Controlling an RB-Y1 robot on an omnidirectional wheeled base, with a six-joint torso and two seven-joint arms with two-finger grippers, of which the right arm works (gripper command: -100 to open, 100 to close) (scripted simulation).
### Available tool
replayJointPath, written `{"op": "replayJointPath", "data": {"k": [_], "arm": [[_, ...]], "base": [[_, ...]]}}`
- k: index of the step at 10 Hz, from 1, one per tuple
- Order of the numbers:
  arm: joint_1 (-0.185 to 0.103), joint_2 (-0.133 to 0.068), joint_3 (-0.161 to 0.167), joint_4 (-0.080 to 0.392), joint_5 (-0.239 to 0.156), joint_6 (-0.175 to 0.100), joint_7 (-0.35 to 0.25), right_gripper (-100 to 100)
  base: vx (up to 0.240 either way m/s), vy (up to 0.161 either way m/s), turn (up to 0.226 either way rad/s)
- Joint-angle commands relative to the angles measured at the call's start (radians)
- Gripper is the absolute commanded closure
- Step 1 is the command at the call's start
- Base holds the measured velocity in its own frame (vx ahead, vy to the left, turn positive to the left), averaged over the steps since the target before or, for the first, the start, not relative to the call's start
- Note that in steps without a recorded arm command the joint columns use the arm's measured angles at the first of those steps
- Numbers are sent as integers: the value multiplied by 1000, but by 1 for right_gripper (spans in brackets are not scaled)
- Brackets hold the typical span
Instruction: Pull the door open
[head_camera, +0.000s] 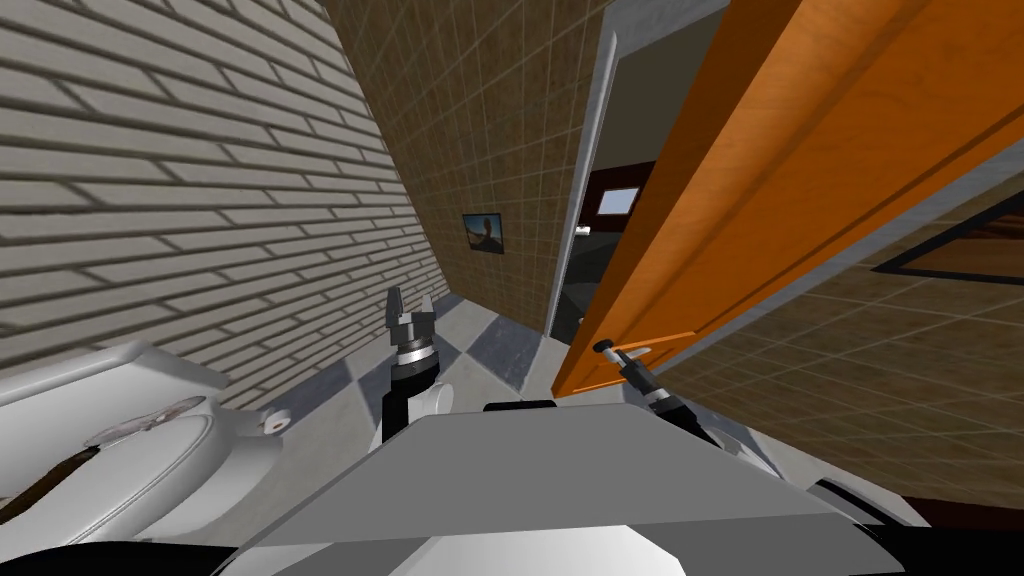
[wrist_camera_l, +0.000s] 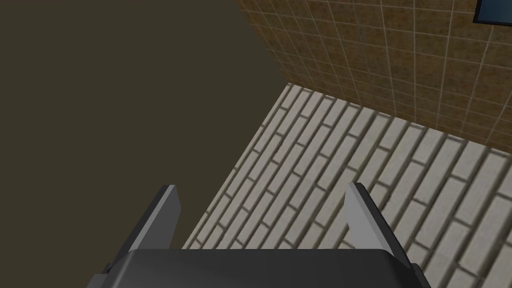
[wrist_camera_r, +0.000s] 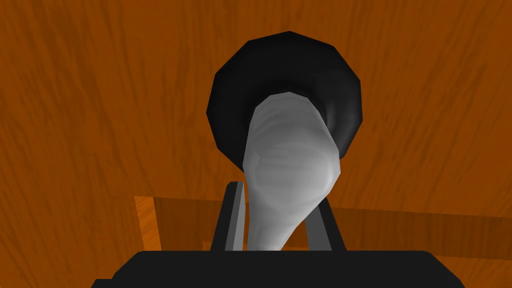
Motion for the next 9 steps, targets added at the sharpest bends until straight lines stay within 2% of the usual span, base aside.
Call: {"op": "replayJointPath", "data": {"k": [1, 5, 6, 7, 9], "arm": [[19, -11, -2, -14, -5, -5, 1, 100], [27, -18, 4, 8, -8, -40, -5, 100], [13, -8, 9, 30, -4, -46, -8, 100], [-1, 2, 6, 28, -7, -24, 2, 100], [-18, 12, 2, 27, -10, -1, 13, 100]], "base": [[-227, -107, 204], [-197, -84, 170], [-89, -35, 39], [-125, -50, 132], [-191, -83, 162]]}}
